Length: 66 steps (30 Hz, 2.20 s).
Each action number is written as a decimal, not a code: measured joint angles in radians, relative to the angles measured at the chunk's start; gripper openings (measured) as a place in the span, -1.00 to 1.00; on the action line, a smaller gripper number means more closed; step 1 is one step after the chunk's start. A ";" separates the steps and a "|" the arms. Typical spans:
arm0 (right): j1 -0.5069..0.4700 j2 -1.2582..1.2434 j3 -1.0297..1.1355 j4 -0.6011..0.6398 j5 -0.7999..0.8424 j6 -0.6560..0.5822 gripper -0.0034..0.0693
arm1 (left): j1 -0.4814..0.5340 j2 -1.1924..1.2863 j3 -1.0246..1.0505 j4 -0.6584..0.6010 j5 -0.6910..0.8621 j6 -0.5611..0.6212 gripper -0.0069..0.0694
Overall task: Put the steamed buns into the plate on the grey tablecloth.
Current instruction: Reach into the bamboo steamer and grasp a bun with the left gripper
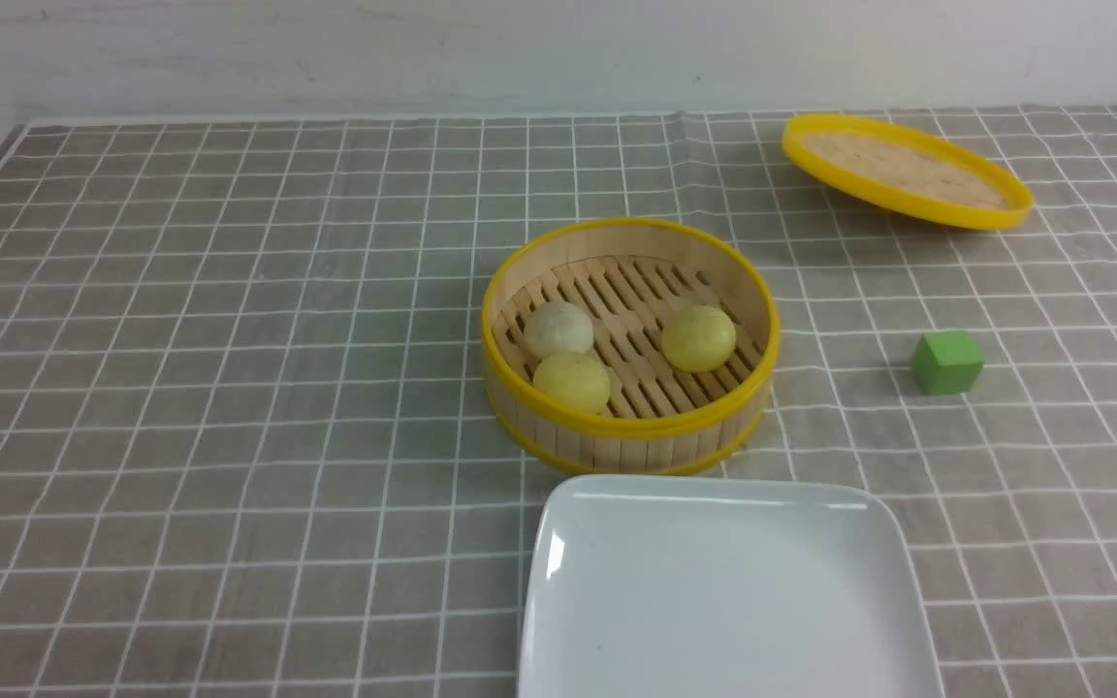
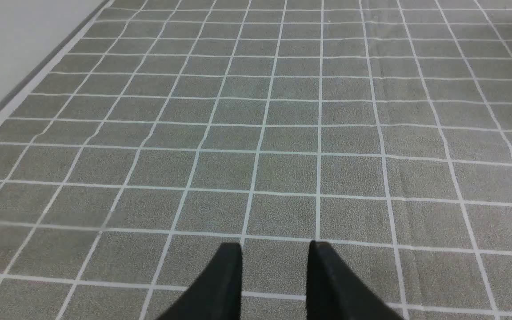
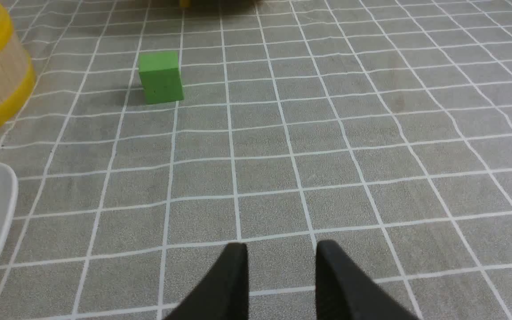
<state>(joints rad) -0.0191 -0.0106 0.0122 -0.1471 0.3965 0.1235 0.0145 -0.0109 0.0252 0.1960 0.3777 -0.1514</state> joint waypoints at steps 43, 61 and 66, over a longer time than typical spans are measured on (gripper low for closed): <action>0.000 0.000 0.000 -0.017 0.000 0.000 -0.25 | 0.000 0.000 0.000 0.045 0.003 0.000 -0.19; 0.000 0.000 0.012 0.588 -0.125 0.540 -0.25 | 0.000 0.000 0.003 -0.829 -0.101 -0.618 -0.19; 0.000 0.000 0.009 0.611 -0.122 0.543 -0.25 | 0.000 0.000 0.003 -0.822 -0.108 -0.594 -0.20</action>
<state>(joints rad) -0.0191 -0.0106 0.0208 0.4635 0.2742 0.6666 0.0145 -0.0109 0.0284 -0.6262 0.2695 -0.7456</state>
